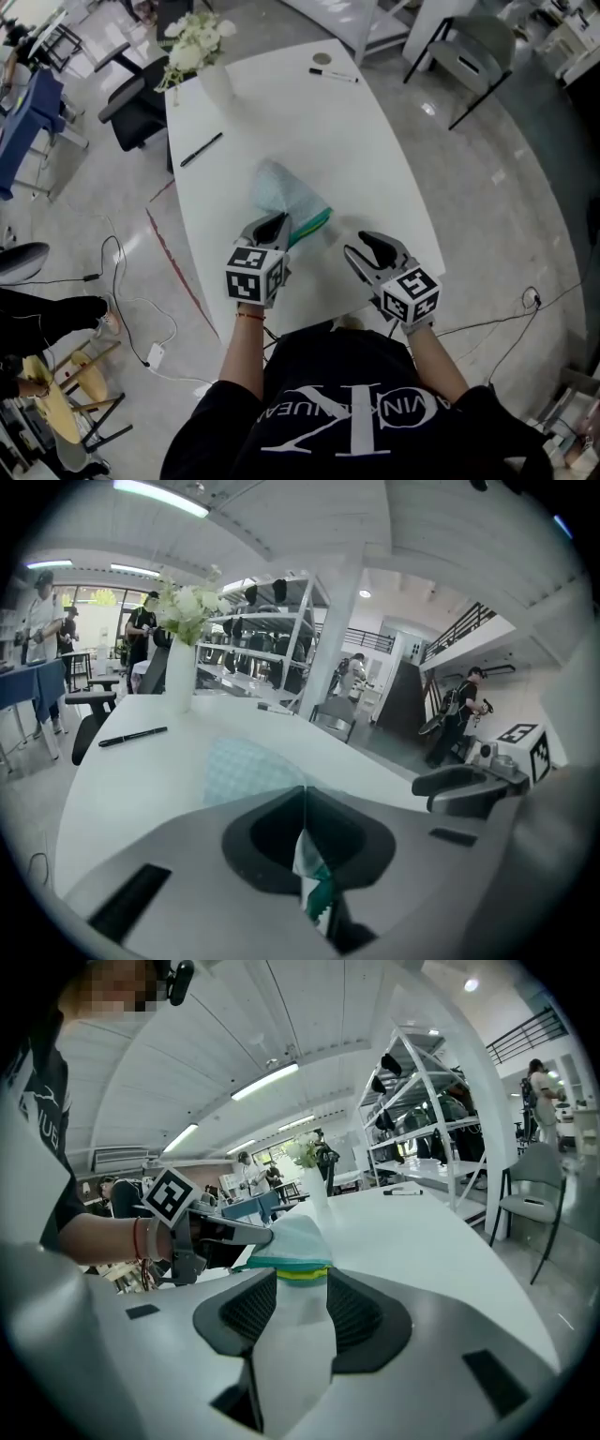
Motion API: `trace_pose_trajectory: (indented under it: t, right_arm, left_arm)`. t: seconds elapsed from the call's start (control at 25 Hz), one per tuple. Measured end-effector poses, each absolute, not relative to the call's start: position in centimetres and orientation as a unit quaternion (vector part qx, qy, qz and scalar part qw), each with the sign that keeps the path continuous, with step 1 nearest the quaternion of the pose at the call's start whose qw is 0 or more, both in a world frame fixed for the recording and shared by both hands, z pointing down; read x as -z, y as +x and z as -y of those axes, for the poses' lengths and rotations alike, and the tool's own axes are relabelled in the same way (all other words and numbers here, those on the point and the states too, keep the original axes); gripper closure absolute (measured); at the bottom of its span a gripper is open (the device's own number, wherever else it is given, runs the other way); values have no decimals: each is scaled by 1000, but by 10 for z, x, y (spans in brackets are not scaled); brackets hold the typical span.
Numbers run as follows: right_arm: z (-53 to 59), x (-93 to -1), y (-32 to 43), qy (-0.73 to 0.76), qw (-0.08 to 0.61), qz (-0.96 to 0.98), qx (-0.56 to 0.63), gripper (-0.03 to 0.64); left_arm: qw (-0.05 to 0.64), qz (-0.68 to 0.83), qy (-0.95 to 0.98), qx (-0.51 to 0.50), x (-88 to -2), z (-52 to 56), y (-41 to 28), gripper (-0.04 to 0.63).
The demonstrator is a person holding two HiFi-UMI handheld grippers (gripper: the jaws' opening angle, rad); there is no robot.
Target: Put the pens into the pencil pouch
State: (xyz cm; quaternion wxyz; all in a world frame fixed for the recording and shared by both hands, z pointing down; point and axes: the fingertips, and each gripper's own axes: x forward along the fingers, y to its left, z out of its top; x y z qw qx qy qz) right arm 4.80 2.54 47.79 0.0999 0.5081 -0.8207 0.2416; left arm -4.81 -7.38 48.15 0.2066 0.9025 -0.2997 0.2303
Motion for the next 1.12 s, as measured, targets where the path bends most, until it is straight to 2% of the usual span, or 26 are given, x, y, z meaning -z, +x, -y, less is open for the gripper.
trace_pose_trajectory:
  t: [0.44,1.12]
  right_arm:
    - [27,-449,46,479,136,845,-194,440]
    - [151,-407,109,398,209,886,-115,440]
  left_arm:
    - [247,350,886,-176,-476,100,-85,588]
    - [252,419,860,-148,-460,134,-73,588]
